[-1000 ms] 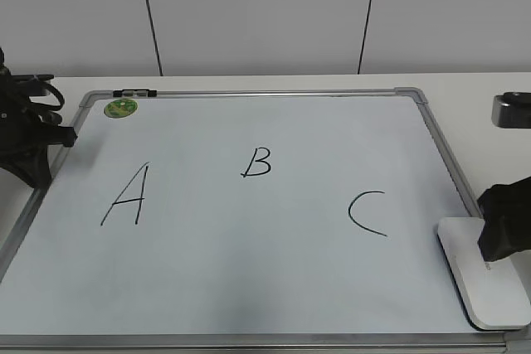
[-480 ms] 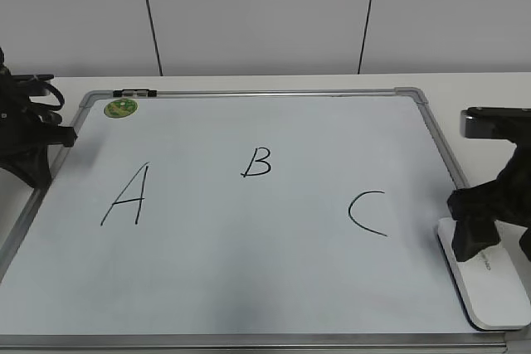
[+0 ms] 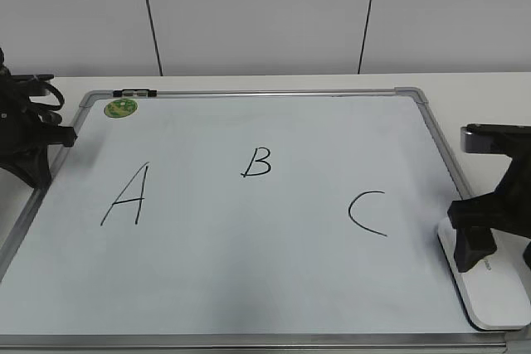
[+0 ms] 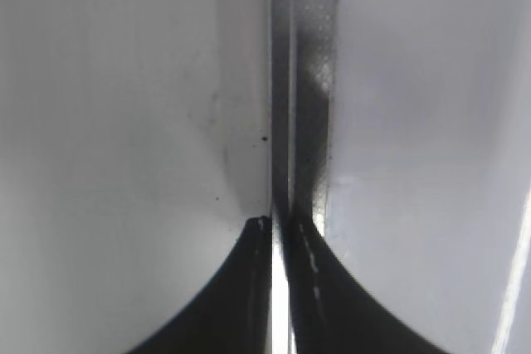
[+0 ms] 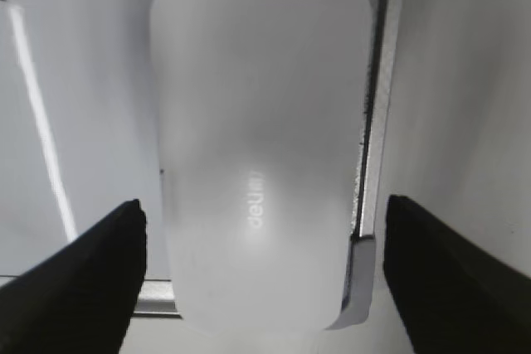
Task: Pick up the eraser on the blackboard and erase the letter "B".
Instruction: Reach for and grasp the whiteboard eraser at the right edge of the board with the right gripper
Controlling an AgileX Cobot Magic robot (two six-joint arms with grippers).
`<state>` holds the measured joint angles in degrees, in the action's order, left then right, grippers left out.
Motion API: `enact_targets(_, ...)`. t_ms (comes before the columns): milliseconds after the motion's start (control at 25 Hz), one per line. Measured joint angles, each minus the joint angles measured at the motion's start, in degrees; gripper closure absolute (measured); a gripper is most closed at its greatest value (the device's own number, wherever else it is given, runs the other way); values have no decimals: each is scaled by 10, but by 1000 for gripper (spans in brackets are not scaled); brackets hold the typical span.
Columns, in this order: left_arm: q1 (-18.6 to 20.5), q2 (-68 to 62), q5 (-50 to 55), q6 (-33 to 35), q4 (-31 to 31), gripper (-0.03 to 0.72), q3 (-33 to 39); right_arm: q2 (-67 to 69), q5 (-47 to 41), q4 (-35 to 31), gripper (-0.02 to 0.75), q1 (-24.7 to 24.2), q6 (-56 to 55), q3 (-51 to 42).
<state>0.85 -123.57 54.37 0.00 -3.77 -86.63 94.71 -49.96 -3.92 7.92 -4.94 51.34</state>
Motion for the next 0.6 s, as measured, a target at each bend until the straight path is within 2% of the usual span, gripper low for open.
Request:
enact_targets(320,0,0,0,0,-1,664,0,8,20,-40,68,-9,21,0)
enact_targets(600,0,0,0,0,-2,664,0,27,29,-45,69,-9,31,1)
